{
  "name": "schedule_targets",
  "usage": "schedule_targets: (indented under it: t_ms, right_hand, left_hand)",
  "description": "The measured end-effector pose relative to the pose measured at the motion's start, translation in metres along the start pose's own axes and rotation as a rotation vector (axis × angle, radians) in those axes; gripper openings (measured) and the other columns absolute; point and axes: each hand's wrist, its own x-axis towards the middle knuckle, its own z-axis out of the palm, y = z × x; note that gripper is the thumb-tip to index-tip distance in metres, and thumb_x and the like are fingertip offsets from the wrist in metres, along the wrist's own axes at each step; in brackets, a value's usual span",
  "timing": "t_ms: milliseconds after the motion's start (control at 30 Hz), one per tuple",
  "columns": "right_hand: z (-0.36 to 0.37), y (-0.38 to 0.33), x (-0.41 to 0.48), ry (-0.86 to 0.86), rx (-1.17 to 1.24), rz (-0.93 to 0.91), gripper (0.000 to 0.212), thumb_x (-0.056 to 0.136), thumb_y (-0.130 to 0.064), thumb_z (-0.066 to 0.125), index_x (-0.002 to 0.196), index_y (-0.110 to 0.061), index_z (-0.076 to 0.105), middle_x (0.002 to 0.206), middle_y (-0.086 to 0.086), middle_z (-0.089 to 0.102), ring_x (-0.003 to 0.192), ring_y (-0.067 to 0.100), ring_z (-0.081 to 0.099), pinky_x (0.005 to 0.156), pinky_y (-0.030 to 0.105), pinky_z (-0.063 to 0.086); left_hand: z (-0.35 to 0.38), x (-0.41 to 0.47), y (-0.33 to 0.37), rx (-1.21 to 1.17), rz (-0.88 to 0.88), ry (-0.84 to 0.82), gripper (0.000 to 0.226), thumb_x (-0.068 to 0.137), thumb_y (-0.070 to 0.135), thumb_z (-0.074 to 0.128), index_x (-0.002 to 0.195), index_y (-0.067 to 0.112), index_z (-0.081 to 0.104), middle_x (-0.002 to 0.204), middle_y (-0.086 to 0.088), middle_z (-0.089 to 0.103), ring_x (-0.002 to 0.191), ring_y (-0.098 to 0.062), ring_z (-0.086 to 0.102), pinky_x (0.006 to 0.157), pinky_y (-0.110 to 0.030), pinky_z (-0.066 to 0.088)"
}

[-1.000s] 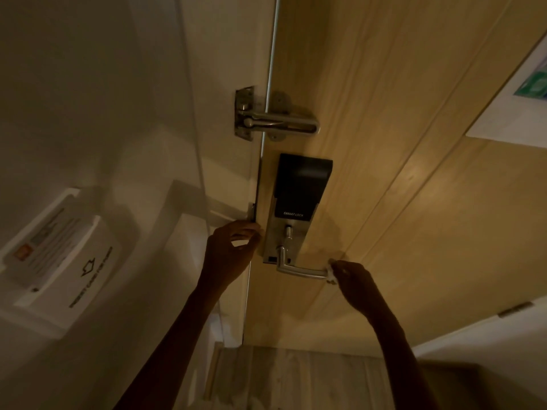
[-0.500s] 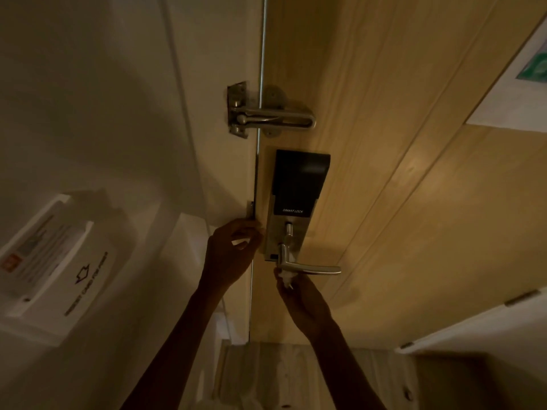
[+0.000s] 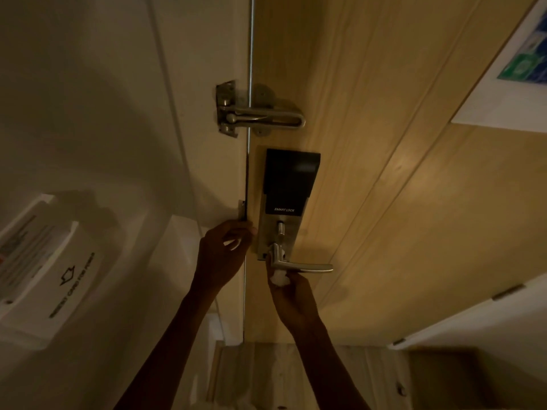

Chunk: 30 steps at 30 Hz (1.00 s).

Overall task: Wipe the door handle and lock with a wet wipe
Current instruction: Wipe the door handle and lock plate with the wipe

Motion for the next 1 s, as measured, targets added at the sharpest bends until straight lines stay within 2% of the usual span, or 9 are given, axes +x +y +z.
schedule_targets:
  t_ms: [100, 167, 333, 433, 533, 700, 833, 933, 1000]
  right_hand:
    - [-0.008, -0.001, -0.009, 0.018, 0.160, 0.038, 0.044, 0.089, -0.014, 0.057, 0.129, 0.003, 0.053, 0.131, 0.027, 0.057, 0.124, 0.037, 0.053, 0.105, 0.039, 0.045]
    - [-0.017, -0.005, -0.013, 0.020, 0.209, 0.093, 0.051, 0.096, -0.032, 0.045, 0.132, 0.004, 0.049, 0.137, 0.030, 0.050, 0.130, 0.041, 0.047, 0.115, 0.043, 0.032]
    - [0.006, -0.003, -0.015, 0.002, 0.240, 0.088, 0.071, 0.093, -0.051, 0.043, 0.141, 0.001, 0.038, 0.143, 0.030, 0.044, 0.130, 0.042, 0.045, 0.104, 0.049, 0.043]
    - [-0.008, -0.009, -0.022, 0.002, 0.200, 0.049, 0.079, 0.091, -0.059, 0.041, 0.141, 0.002, 0.038, 0.142, 0.032, 0.044, 0.133, 0.044, 0.042, 0.115, 0.047, 0.030]
    - [-0.013, -0.016, -0.021, 0.022, 0.169, 0.006, 0.080, 0.090, -0.060, 0.040, 0.140, 0.003, 0.040, 0.138, 0.028, 0.050, 0.128, 0.040, 0.049, 0.114, 0.047, 0.031]
    - [-0.007, -0.010, -0.010, 0.064, 0.109, -0.014, 0.072, 0.094, -0.055, 0.038, 0.137, 0.002, 0.044, 0.134, 0.028, 0.054, 0.131, 0.039, 0.046, 0.116, 0.048, 0.027]
    - [-0.003, -0.010, -0.017, 0.037, 0.095, 0.003, 0.075, 0.093, -0.058, 0.038, 0.137, 0.002, 0.043, 0.139, 0.029, 0.049, 0.132, 0.042, 0.044, 0.116, 0.049, 0.027]
    - [0.009, -0.008, -0.014, -0.027, 0.157, 0.027, 0.072, 0.092, -0.052, 0.046, 0.144, -0.003, 0.036, 0.146, 0.025, 0.042, 0.128, 0.040, 0.048, 0.105, 0.051, 0.043]
    - [0.006, -0.010, -0.016, -0.031, 0.174, 0.047, 0.076, 0.093, -0.055, 0.044, 0.145, -0.001, 0.033, 0.148, 0.027, 0.038, 0.124, 0.042, 0.051, 0.105, 0.052, 0.041]
  left_hand:
    - [-0.002, 0.000, 0.001, 0.001, 0.013, 0.011, 0.018, 0.085, 0.013, 0.070, 0.103, 0.011, 0.072, 0.096, 0.003, 0.073, 0.095, -0.003, 0.066, 0.072, -0.005, 0.049]
    - [-0.001, -0.002, 0.000, 0.013, 0.027, 0.018, 0.022, 0.086, 0.014, 0.070, 0.107, 0.009, 0.071, 0.099, 0.002, 0.073, 0.095, -0.003, 0.066, 0.073, -0.004, 0.049]
    - [0.002, -0.003, -0.002, 0.044, 0.049, 0.008, 0.026, 0.088, 0.012, 0.066, 0.114, 0.006, 0.069, 0.104, 0.000, 0.071, 0.093, 0.013, 0.064, 0.074, -0.002, 0.047]
    - [0.003, -0.003, -0.005, 0.056, 0.042, 0.003, 0.025, 0.091, 0.014, 0.062, 0.114, 0.007, 0.069, 0.108, -0.002, 0.071, 0.094, 0.015, 0.062, 0.074, 0.000, 0.046]
    - [0.003, -0.004, -0.001, 0.069, 0.017, -0.008, 0.025, 0.094, 0.019, 0.059, 0.115, 0.011, 0.069, 0.112, 0.000, 0.070, 0.094, 0.011, 0.062, 0.076, 0.002, 0.044]
    - [0.005, -0.007, 0.004, 0.112, -0.015, -0.035, 0.037, 0.096, 0.039, 0.052, 0.116, 0.014, 0.070, 0.107, 0.002, 0.071, 0.083, 0.025, 0.056, 0.071, 0.005, 0.041]
    - [0.005, -0.007, 0.001, 0.176, -0.032, -0.040, 0.059, 0.089, 0.061, 0.042, 0.119, 0.018, 0.068, 0.110, 0.001, 0.072, 0.087, 0.013, 0.057, 0.075, -0.006, 0.043]
    - [0.004, -0.006, 0.006, 0.156, -0.027, -0.035, 0.043, 0.095, 0.046, 0.047, 0.119, 0.017, 0.068, 0.112, 0.003, 0.071, 0.100, -0.002, 0.060, 0.083, -0.017, 0.050]
    - [0.003, -0.005, 0.008, 0.137, -0.003, -0.010, 0.034, 0.096, 0.034, 0.051, 0.115, 0.012, 0.068, 0.108, 0.002, 0.070, 0.100, -0.008, 0.063, 0.083, -0.013, 0.052]
